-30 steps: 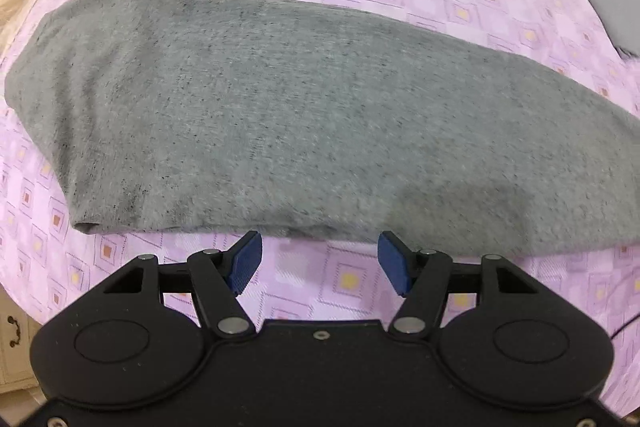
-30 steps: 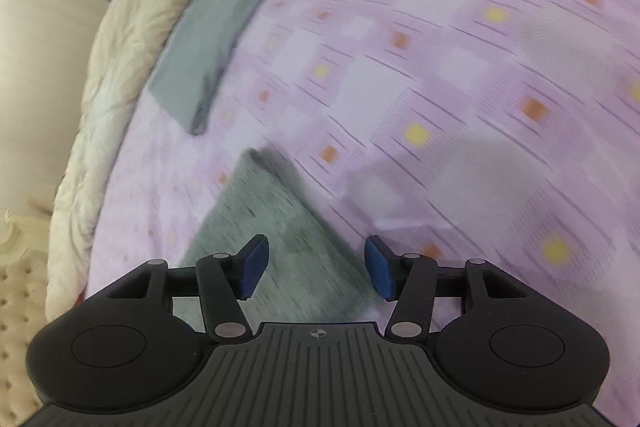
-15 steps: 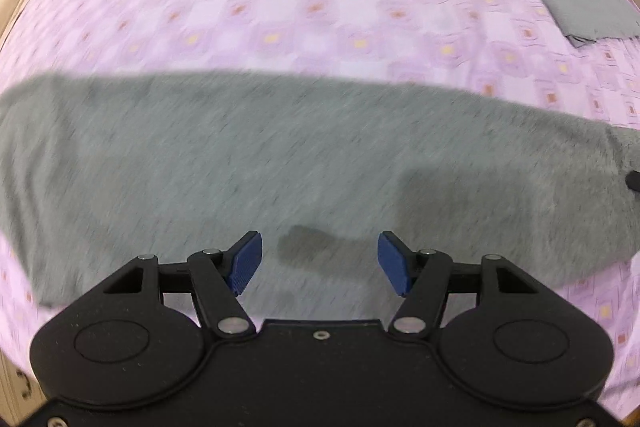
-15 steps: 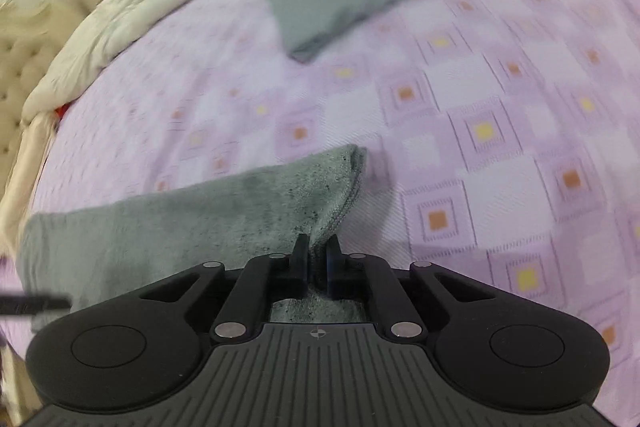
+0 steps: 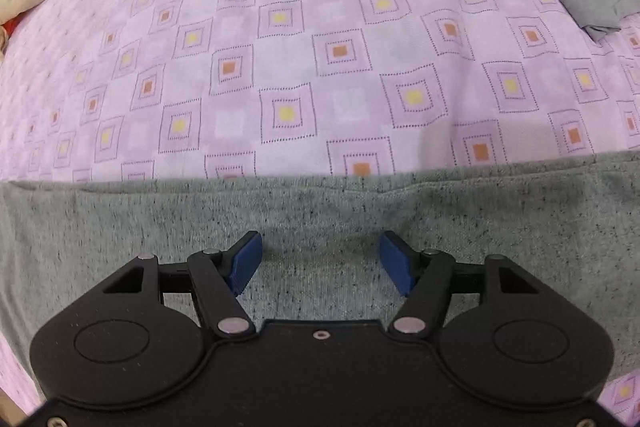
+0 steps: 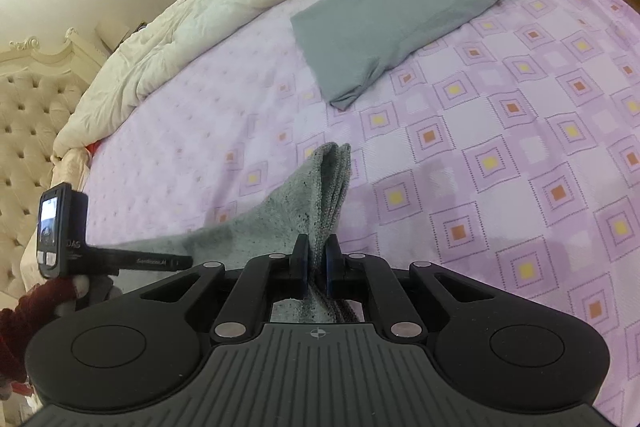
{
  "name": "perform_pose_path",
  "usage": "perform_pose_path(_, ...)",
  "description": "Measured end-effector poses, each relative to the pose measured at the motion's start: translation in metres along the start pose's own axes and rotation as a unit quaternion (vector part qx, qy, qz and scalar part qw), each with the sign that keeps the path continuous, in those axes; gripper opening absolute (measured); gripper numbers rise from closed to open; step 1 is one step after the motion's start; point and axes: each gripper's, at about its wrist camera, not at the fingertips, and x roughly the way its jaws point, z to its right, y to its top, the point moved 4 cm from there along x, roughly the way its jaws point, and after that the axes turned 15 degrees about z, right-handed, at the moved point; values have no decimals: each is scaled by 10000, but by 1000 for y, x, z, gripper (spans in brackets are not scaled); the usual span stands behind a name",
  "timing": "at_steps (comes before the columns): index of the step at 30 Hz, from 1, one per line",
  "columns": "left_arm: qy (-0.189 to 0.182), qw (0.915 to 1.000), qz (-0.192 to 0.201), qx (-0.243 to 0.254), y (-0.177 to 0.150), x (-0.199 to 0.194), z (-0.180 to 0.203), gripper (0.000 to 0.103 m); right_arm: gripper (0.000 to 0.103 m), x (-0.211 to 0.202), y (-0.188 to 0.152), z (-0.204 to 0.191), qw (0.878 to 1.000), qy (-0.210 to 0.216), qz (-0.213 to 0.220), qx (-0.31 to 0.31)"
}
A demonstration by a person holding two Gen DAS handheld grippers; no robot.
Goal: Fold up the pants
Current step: 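Grasp the pants leg end with the right gripper and lift it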
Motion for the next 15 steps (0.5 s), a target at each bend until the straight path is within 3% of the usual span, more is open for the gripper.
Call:
perform_pose_path(4, -62, 9996, 260, -98, -9, -26, -6, 63, 8, -2, 2, -4, 10000, -41, 12, -17)
perform_pose_path(7, -407, 9990, 177, -103, -37, -45, -3, 63, 8, -2, 4, -10, 9999, -103, 13, -111)
perform_pose_path(12, -687, 9968, -98, 398, -93, -50, 7, 63, 8, -7, 7, -29, 9993, -279, 93, -236)
perform_pose_path(15, -901, 9958, -2, 178, -95, -54, -4, 63, 8, -11, 8, -50, 9984, -413, 160, -351)
